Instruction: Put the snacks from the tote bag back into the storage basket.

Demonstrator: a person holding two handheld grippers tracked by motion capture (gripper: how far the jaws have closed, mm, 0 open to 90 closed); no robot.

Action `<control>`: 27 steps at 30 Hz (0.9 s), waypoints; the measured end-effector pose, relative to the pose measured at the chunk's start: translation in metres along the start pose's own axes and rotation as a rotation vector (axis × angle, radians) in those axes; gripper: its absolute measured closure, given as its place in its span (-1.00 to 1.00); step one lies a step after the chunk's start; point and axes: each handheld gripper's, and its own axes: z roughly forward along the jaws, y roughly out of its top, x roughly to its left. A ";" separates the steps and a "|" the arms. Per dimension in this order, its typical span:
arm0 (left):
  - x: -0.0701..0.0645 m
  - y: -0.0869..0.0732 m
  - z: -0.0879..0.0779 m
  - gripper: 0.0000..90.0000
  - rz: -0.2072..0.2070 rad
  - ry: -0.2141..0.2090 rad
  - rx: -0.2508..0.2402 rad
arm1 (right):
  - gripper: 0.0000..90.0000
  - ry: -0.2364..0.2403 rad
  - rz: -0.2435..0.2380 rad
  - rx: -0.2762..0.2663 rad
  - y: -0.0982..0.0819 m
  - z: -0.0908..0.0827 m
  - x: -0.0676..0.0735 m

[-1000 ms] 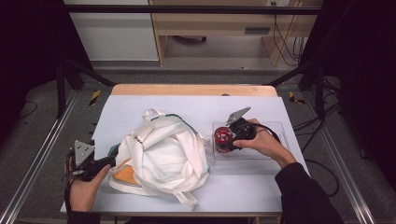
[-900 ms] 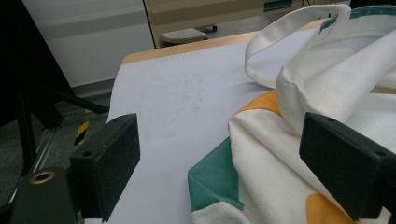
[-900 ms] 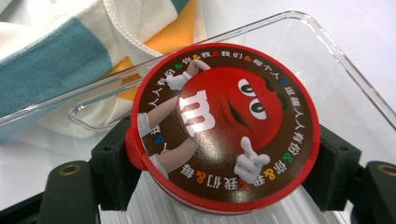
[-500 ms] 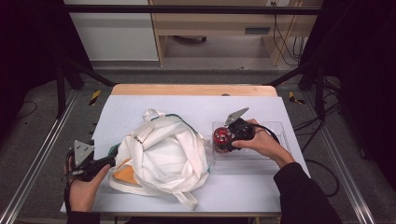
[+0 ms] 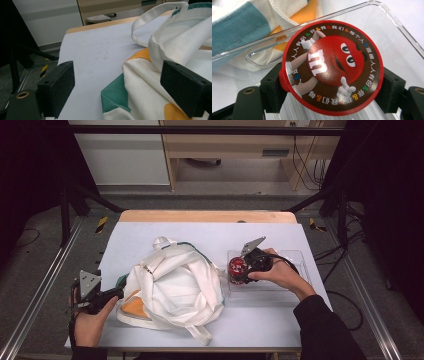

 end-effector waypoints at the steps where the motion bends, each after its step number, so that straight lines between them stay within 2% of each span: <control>1: 0.000 0.000 0.000 -0.73 0.000 0.001 -0.001 | -0.45 -0.004 -0.003 0.001 0.000 0.000 0.000; 15: 0.000 0.000 0.000 -0.73 0.000 0.000 -0.001 | -0.47 -0.001 -0.026 0.007 0.000 0.001 0.001; 27: 0.002 0.000 -0.001 -0.73 -0.005 -0.001 -0.002 | -0.57 0.007 -0.006 0.003 0.002 0.000 0.002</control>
